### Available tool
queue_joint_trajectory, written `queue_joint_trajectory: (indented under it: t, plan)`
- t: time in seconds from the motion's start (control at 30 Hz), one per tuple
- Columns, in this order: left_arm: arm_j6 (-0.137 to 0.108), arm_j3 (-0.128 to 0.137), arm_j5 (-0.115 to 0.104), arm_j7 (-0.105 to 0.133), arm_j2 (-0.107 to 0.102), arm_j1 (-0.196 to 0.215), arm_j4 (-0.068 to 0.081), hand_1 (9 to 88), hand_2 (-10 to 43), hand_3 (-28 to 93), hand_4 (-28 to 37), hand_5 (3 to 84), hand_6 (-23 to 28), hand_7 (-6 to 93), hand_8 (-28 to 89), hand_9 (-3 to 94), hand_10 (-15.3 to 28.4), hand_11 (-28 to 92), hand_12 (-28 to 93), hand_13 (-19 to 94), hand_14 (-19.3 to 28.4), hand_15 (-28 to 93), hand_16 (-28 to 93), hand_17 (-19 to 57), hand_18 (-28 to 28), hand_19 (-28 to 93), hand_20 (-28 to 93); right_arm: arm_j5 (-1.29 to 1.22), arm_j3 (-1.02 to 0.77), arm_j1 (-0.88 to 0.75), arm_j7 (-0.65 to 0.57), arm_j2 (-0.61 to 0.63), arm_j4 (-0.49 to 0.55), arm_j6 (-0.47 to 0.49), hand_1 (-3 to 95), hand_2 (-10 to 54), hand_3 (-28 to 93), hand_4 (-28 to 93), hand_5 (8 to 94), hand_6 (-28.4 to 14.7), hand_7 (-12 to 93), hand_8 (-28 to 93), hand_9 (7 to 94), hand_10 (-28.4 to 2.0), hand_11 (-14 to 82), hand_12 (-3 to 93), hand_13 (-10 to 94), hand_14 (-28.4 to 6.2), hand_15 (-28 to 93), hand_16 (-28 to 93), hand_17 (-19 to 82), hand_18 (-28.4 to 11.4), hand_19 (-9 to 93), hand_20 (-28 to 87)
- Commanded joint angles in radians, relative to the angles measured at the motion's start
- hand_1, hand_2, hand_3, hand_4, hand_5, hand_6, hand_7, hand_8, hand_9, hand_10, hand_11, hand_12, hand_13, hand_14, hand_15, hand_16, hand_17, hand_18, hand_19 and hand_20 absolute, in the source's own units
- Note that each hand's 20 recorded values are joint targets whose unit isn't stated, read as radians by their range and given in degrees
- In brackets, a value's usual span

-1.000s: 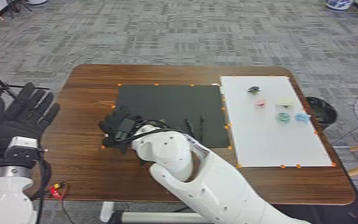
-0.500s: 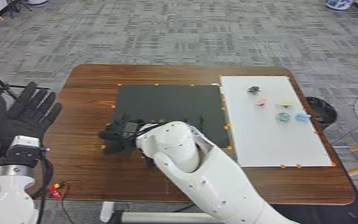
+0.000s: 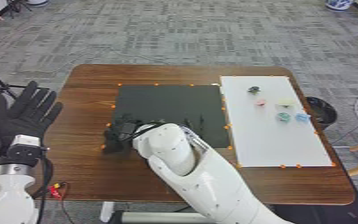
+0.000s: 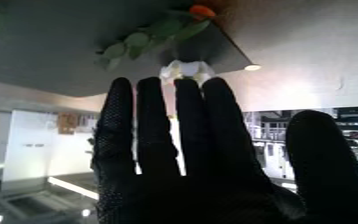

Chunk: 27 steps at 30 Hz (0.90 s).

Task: Arrange flowers

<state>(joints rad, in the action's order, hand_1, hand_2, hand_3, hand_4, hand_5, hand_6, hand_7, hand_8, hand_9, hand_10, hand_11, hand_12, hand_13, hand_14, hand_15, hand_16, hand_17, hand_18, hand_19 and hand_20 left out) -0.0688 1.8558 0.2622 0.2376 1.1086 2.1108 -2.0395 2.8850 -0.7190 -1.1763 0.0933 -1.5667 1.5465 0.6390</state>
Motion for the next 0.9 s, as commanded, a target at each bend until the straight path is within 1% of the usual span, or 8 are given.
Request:
queue_joint_trajectory:
  t: [0.03, 0.17, 0.5, 0.57, 0.63, 0.73, 0.83, 0.9]
  plan:
    - [0.001, 0.004, 0.004, 0.002, 0.007, 0.008, 0.003, 33.4, 19.6, 41, -28.3, 38.4, 9.8, 8.1, -8, 30.0, 17.3, 17, 8, 21, 16.7, 21, -3, -11.5, 14.8, 36, 7, -0.022, 0.046, 0.025, -0.09, 0.029, 0.021, -0.066, 11.9, 28.5, 68, -25, 45.8, -8.1, 8, -10, 42.0, -12.1, 11.7, 12.3, 20, -16.0, 40, 14, 6, -19.1, 64, 34]
    - [0.001, 0.005, 0.002, 0.004, 0.01, 0.011, 0.001, 30.1, 18.7, 49, -28.3, 38.3, 9.7, 8.3, -8, 30.1, 17.3, 17, 8, 21, 16.7, 21, -3, -11.5, 14.8, 36, 7, -0.016, 0.062, 0.031, -0.111, 0.04, 0.028, -0.086, 14.6, 25.2, 71, -25, 47.5, -8.2, 9, -10, 43.1, -13.9, 12.0, 12.6, 21, -16.7, 42, 14, 7, -19.8, 65, 34]
    - [-0.002, 0.01, 0.003, 0.011, 0.016, 0.023, -0.005, 30.4, 18.6, 50, -28.3, 38.2, 9.7, 8.3, -8, 30.1, 17.3, 17, 8, 21, 16.6, 21, -3, -11.5, 14.7, 36, 7, -0.065, 0.069, 0.032, -0.135, 0.051, 0.044, -0.105, 15.4, 24.1, 72, -24, 51.9, -8.2, 11, -11, 44.0, -14.8, 12.0, 11.9, 22, -17.0, 43, 11, 7, -20.4, 65, 33]
    - [0.0, 0.012, 0.002, 0.013, 0.021, 0.027, -0.007, 30.4, 18.6, 50, -28.3, 38.2, 9.7, 8.4, -8, 30.1, 17.2, 17, 8, 21, 16.6, 21, -3, -11.5, 14.8, 36, 7, -0.1, 0.07, 0.024, -0.141, 0.062, 0.049, -0.178, 15.4, 24.0, 73, -24, 51.3, -7.7, 11, -11, 43.3, -15.3, 11.9, 11.9, 22, -17.1, 44, 11, 7, -20.4, 66, 33]
    - [-0.003, 0.017, 0.001, 0.018, 0.029, 0.037, -0.012, 30.6, 18.6, 49, -28.3, 38.2, 9.7, 8.3, -8, 30.0, 17.2, 17, 8, 21, 16.6, 21, -3, -11.5, 14.7, 36, 7, -0.173, 0.085, 0.016, -0.16, 0.087, 0.045, -0.336, 15.5, 23.4, 73, -24, 49.9, -6.9, 12, -11, 42.7, -16.1, 12.5, 12.5, 22, -17.4, 45, 11, 8, -20.7, 66, 33]
    - [-0.005, 0.028, -0.001, 0.015, 0.039, 0.049, -0.014, 31.0, 18.7, 48, -28.3, 38.2, 9.7, 8.4, -8, 30.0, 17.3, 17, 8, 21, 16.6, 21, -3, -11.5, 14.8, 36, 7, -0.239, 0.108, 0.012, -0.205, 0.133, 0.07, -0.465, 16.1, 22.1, 75, -24, 51.2, -6.0, 14, -12, 43.5, -16.4, 13.4, 12.8, 25, -17.3, 47, 11, 9, -21.1, 67, 32]
    - [-0.015, 0.036, -0.015, 0.019, 0.048, 0.061, -0.012, 34.4, 19.4, 41, -28.3, 38.3, 9.7, 8.3, -8, 30.1, 17.2, 17, 8, 21, 16.6, 21, -4, -11.5, 14.8, 36, 7, -0.297, 0.102, 0.015, -0.248, 0.173, 0.109, -0.509, 16.3, 21.2, 76, -24, 51.8, -5.8, 15, -12, 43.6, -16.8, 13.3, 12.6, 25, -17.5, 47, 11, 9, -21.0, 66, 31]
    - [-0.019, 0.042, -0.034, 0.015, 0.058, 0.067, -0.009, 39.0, 21.3, 27, -28.3, 38.5, 9.9, 7.8, -8, 30.4, 17.5, 16, 8, 22, 15.7, 19, -4, -10.7, 14.5, 35, 7, -0.334, 0.077, 0.011, -0.271, 0.199, 0.14, -0.516, 16.2, 21.1, 76, -24, 50.9, -6.0, 15, -12, 42.4, -17.3, 13.3, 12.7, 25, -17.8, 48, 10, 10, -21.0, 67, 30]
